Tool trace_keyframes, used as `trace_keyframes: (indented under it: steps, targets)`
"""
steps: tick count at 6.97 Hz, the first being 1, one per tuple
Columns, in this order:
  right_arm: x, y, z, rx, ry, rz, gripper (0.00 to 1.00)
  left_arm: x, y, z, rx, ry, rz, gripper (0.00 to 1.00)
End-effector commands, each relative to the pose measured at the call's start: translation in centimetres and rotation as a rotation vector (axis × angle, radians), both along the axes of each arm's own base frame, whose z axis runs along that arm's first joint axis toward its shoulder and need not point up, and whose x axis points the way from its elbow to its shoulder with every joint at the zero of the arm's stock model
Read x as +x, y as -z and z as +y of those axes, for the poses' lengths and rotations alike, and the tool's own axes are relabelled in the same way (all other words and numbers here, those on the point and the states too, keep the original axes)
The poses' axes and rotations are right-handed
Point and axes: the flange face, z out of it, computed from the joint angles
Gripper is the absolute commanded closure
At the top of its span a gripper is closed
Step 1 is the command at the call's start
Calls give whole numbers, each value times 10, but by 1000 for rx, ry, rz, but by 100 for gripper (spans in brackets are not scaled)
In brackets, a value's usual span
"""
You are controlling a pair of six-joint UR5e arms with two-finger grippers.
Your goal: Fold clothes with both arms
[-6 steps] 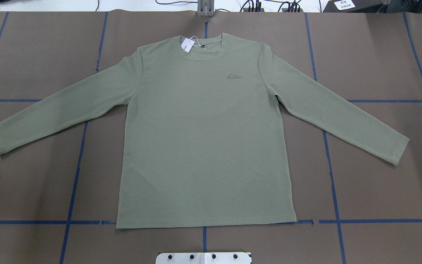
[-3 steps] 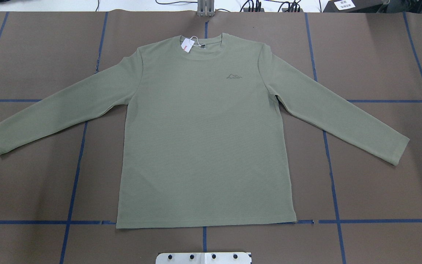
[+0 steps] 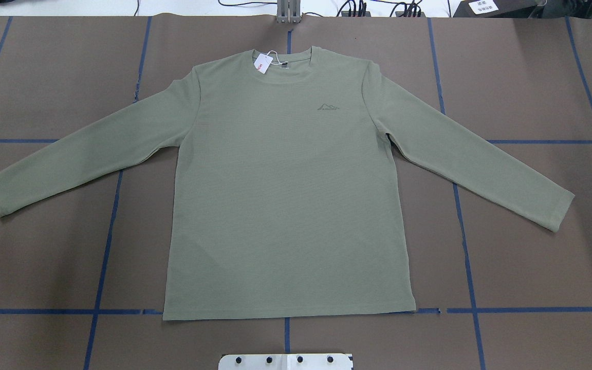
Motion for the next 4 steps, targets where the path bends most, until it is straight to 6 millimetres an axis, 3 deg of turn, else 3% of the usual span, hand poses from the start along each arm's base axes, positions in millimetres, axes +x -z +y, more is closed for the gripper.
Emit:
trace_keyframes:
  steps: [1,2,3,4]
  targets:
    - [-1,23,-14,75,3,-6,0,2,30,-20,144,0,5,0]
    - [-12,9,-14,57,28,-5,0,4,27,-23,150,-8,6,0]
    - [-39,12,-20,130,82,-15,0,10,33,-26,163,-17,9,0]
    - [-49,9,-17,208,71,-28,0,11,39,-28,214,-17,10,0]
